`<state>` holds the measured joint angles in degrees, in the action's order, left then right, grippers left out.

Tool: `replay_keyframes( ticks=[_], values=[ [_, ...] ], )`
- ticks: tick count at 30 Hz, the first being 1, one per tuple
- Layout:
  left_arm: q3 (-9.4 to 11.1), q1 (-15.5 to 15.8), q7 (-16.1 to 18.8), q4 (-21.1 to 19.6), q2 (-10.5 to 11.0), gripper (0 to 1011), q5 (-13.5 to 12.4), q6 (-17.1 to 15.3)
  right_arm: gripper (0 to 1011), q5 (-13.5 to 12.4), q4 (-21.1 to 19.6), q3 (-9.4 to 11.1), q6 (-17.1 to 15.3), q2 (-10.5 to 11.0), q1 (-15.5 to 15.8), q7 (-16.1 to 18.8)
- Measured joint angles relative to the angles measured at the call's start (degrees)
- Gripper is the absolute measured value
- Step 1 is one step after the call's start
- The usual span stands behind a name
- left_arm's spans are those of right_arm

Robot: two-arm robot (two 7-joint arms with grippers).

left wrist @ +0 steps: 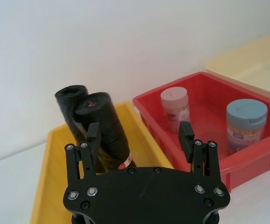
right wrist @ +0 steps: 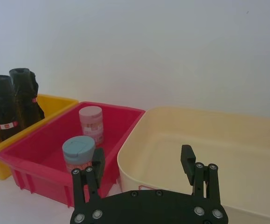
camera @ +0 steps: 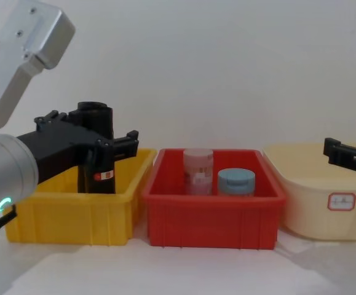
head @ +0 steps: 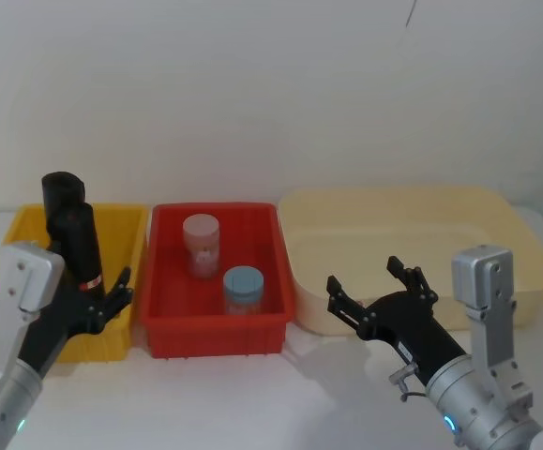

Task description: Pick up the garbage bag with the one hand and transfer it to the other hand.

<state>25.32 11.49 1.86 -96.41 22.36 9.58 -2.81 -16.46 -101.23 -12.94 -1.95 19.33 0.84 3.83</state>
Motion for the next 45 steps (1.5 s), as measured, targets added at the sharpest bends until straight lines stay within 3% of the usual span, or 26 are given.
replay_keyframes(
  ticks=[11, 22, 45],
  values=[
    [-2.3, -3.2, 2.1, -3.0, 0.4, 1001, 0.1, -1.7, 1002, 0.0, 0.0, 0.0, 0.0, 0.0, 0.0, 0.0],
    [-4.3, -4.1, 1.5, -2.3, -0.4, 1001, 2.3, -1.2, 1002, 0.0, 0.0, 0.0, 0.0, 0.0, 0.0, 0.0],
    [-5.9, 1.2, -5.9, 6.5, -3.1, 1001, 6.9, 2.0, 1001, 0.0, 0.0, 0.0, 0.0, 0.0, 0.0, 0.0]
  ],
)
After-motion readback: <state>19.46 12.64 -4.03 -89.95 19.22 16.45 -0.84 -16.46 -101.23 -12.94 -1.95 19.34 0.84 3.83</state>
